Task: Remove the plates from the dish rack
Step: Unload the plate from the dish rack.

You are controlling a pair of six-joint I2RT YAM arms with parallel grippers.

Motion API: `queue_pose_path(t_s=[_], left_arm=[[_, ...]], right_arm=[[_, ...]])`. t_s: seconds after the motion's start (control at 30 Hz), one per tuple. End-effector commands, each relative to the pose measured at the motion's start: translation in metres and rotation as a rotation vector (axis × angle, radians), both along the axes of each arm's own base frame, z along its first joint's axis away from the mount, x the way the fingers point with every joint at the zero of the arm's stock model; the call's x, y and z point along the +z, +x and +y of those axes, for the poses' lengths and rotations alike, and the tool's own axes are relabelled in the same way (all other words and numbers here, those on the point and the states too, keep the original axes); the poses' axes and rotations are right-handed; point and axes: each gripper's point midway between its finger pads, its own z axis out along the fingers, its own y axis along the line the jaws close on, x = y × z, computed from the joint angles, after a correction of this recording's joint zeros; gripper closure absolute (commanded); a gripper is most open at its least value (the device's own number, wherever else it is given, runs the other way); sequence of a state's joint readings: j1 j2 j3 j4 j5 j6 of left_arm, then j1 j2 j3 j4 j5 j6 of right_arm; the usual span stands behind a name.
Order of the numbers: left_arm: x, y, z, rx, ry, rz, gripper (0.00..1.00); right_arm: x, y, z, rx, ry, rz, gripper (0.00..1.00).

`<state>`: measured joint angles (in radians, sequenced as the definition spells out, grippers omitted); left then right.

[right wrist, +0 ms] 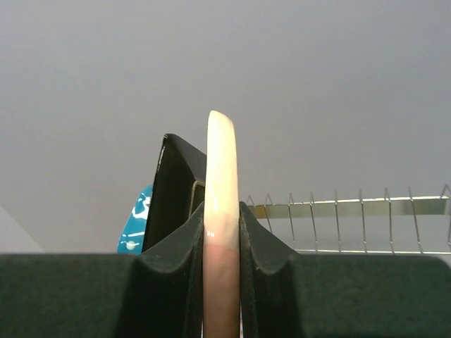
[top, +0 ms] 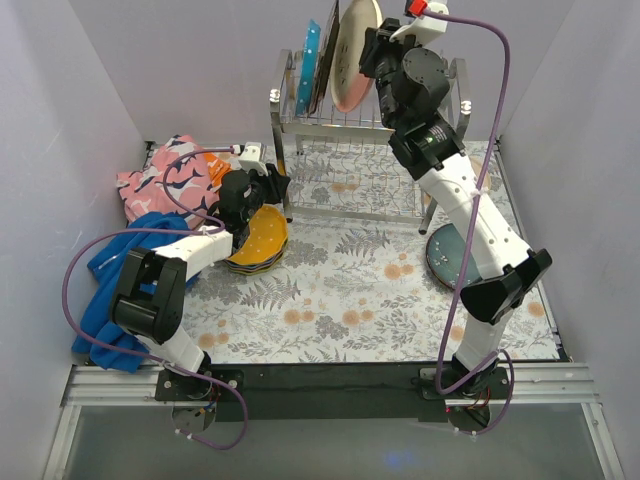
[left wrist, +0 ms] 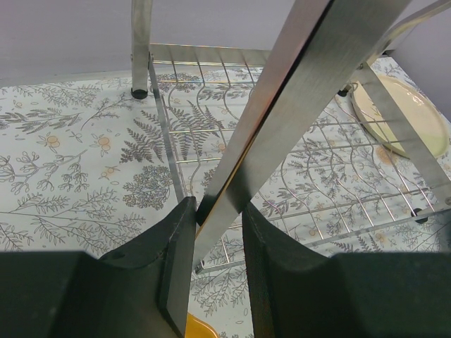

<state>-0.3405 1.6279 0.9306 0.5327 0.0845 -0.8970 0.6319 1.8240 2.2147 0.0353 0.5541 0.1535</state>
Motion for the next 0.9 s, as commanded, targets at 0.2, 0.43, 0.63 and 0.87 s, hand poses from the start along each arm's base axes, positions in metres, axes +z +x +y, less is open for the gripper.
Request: queue_pose_path(t_s=[0.2, 0.43, 0.63, 0.87], left_arm=[[-0.018, 0.013, 0.03, 0.126, 0.036, 0.063, 1.0], [-0.02, 0.014, 0.029, 0.123, 0.038, 0.069, 1.0], [-0.02, 0.015, 0.028, 0.123, 0.033, 0.073, 1.0], [-0.02, 0.014, 0.028, 0.124, 0.035, 0.075, 1.0]], right_arm=[[0.054, -0.035, -0.058, -0.106, 0.196, -0.126, 0.99], [0.034, -0.027, -0.093, -0.124, 0.287, -0.08, 0.99], [0.042, -0.032, -0.112, -0.054, 0.353, -0.094, 0.99], [0.037, -0.029, -0.13, 0.031, 0.498, -0.079, 0.99]])
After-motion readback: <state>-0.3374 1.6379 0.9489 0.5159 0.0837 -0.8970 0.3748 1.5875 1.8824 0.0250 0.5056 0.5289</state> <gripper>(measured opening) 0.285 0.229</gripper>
